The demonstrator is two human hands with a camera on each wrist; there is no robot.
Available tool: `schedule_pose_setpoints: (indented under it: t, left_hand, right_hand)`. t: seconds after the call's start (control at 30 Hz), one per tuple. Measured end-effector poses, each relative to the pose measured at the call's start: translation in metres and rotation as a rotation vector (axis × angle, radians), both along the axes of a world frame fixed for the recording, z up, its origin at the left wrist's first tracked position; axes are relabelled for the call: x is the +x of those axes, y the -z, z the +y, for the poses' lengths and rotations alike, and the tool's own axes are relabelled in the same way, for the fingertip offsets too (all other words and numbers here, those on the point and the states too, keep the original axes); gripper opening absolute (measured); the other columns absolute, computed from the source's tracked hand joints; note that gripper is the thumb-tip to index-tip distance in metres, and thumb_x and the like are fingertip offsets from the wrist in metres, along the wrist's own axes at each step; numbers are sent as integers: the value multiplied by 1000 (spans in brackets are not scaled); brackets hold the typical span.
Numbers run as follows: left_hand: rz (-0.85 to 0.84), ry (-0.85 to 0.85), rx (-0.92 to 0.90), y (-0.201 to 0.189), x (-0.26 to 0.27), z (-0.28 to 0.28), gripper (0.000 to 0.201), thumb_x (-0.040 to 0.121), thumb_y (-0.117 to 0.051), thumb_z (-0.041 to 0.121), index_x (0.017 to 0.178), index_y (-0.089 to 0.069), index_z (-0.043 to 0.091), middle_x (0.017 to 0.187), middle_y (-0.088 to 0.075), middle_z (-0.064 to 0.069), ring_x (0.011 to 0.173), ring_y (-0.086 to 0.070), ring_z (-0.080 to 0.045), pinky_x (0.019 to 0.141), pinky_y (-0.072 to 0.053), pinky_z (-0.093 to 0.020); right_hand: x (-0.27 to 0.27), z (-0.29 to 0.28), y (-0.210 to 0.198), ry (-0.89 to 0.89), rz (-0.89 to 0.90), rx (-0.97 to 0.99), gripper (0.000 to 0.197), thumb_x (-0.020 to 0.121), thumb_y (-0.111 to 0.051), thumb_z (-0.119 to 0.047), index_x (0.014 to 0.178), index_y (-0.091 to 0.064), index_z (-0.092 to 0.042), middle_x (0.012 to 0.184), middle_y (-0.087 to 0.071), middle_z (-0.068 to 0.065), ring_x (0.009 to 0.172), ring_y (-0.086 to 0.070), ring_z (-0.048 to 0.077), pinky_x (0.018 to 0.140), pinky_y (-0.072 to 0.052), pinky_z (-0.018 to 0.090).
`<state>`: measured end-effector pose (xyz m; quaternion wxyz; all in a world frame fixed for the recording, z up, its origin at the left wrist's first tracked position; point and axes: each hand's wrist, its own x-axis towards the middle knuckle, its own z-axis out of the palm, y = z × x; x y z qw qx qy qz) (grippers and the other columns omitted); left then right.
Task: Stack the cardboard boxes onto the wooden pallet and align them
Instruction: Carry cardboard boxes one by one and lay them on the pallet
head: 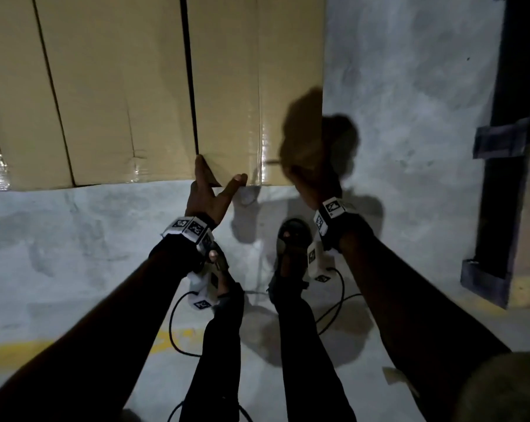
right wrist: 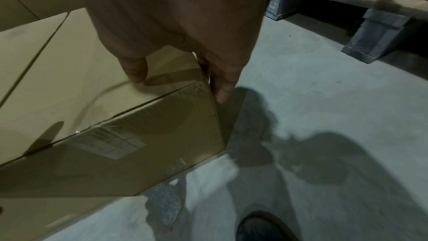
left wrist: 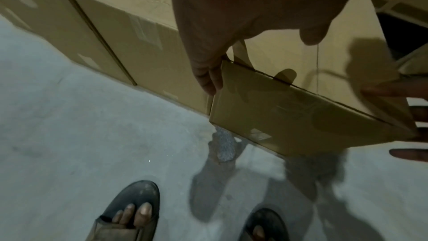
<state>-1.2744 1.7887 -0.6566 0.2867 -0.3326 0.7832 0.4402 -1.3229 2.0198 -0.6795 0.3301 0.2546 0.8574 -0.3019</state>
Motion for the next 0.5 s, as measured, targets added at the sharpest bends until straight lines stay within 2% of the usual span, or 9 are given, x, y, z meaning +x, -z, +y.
schedule_pose_setpoints:
  t: [0.1, 0.17, 0.2, 0.23, 0.27, 0.33, 0.4, 0.47, 0.5]
  left_hand:
    - [-18, 6, 6, -11, -1, 15, 111, 87, -69, 67, 166, -5, 23, 147, -55, -5, 133, -55, -22, 96, -39, -29]
    - [-54, 61, 38, -18, 2, 28, 112, 87, -69, 66, 164, 0, 24, 145, -58, -5, 132, -56, -23, 93, -38, -27]
    - [-57, 81, 44, -19, 4, 36, 114, 86, -68, 68, 164, 5, 27, 145, -59, -6, 132, -57, -24, 95, -40, -28]
    - [-28, 107, 38, -17, 8, 41, 116, 86, -67, 71, 162, 11, 33, 144, -61, -7, 131, -58, -25, 98, -41, -30]
    - [10, 132, 18, -15, 10, 45, 115, 85, -65, 75, 160, 15, 40, 140, -64, -8, 130, -59, -26, 102, -44, -35]
    - [81, 157, -48, -2, 11, 45, 109, 84, -59, 80, 156, 18, 50, 124, -72, -8, 124, -62, -32, 103, -48, -46]
    - [103, 150, -76, 8, 0, 43, 107, 81, -56, 81, 153, 17, 53, 131, -69, -9, 117, -65, -38, 98, -51, -50]
    - [138, 131, -98, 10, -15, 40, 111, 80, -61, 78, 157, 13, 48, 146, -60, -10, 119, -65, -37, 100, -51, -49]
    - [178, 123, -94, 16, -23, 37, 113, 81, -65, 74, 162, 8, 42, 154, -52, -11, 127, -60, -36, 104, -49, -48]
  right_hand:
    - [0, 14, 0, -23, 30, 15, 100, 86, -70, -67, 165, -18, -33, 152, -52, 7, 133, -53, 32, 101, -45, 35]
    - [-1, 28, -7, -13, 15, 18, 100, 83, -72, -68, 163, -26, -28, 143, -60, 7, 128, -58, 31, 92, -44, 31]
    - [-1, 35, -11, -26, 7, 14, 103, 78, -70, -75, 161, -34, -27, 140, -62, 8, 126, -59, 31, 88, -43, 30]
    - [-1, 42, -15, -57, -10, 13, 106, 71, -66, -82, 158, -39, -27, 139, -62, 8, 125, -60, 33, 85, -42, 30]
    - [-1, 47, -21, -82, -15, 13, 107, 70, -64, -84, 158, -39, -29, 141, -61, 9, 126, -59, 35, 86, -43, 32]
    - [-2, 57, -21, -110, 7, -11, 99, 82, -69, -72, 162, -23, -38, 147, -57, 8, 130, -56, 36, 96, -47, 37]
    - [-9, 59, -27, -137, 36, -77, 94, 88, -69, -65, 163, -16, -42, 150, -56, 6, 130, -56, 36, 98, -47, 37]
    - [-18, 61, -23, -120, 30, -91, 83, 90, -70, -60, 160, -32, -36, 146, -59, 4, 129, -57, 30, 92, -44, 30]
    - [-25, 60, -16, -74, 31, -127, 77, 89, -72, -60, 155, -44, -33, 141, -62, 1, 127, -59, 27, 92, -45, 28]
